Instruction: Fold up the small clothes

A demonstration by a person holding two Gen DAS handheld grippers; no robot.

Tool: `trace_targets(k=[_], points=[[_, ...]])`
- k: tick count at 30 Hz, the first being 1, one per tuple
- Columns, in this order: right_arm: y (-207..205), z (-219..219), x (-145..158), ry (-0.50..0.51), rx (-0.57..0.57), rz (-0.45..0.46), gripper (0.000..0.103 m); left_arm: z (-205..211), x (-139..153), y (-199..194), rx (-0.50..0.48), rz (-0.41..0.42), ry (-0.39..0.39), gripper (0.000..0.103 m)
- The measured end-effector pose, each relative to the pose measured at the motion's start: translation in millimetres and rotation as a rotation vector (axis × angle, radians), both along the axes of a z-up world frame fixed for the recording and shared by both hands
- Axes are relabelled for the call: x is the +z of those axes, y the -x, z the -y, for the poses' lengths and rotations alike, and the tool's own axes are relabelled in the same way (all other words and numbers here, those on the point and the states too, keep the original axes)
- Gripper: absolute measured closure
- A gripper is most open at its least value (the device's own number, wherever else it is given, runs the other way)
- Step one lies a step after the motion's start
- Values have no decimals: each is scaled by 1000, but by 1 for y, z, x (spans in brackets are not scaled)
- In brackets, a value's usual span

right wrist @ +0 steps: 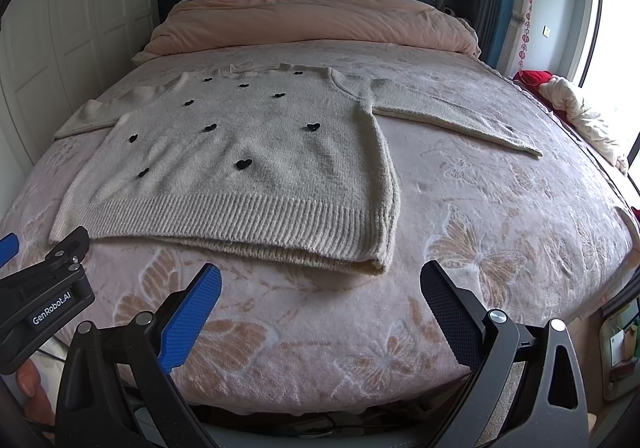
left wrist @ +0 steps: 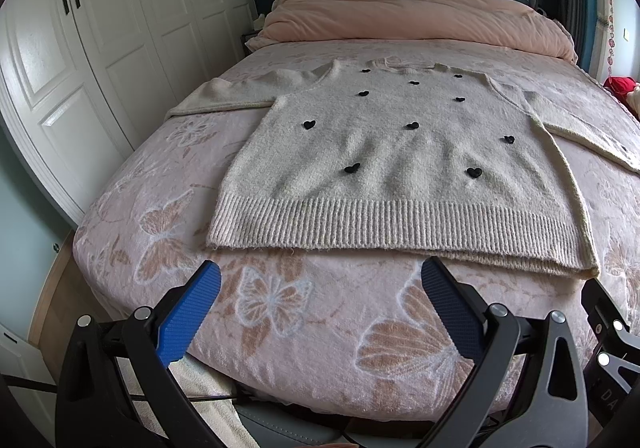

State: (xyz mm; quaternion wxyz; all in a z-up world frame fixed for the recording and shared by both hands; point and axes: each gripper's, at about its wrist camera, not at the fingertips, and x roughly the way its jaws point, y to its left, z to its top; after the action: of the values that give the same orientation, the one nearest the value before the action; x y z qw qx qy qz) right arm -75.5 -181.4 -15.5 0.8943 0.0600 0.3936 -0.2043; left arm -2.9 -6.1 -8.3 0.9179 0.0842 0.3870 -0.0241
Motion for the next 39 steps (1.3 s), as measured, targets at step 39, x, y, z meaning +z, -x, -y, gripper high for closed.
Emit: trace_targets(k=[39], points=[[-5,110,-17,-147,-92,59,5,-2,0,-15,-23,-3,125,5]])
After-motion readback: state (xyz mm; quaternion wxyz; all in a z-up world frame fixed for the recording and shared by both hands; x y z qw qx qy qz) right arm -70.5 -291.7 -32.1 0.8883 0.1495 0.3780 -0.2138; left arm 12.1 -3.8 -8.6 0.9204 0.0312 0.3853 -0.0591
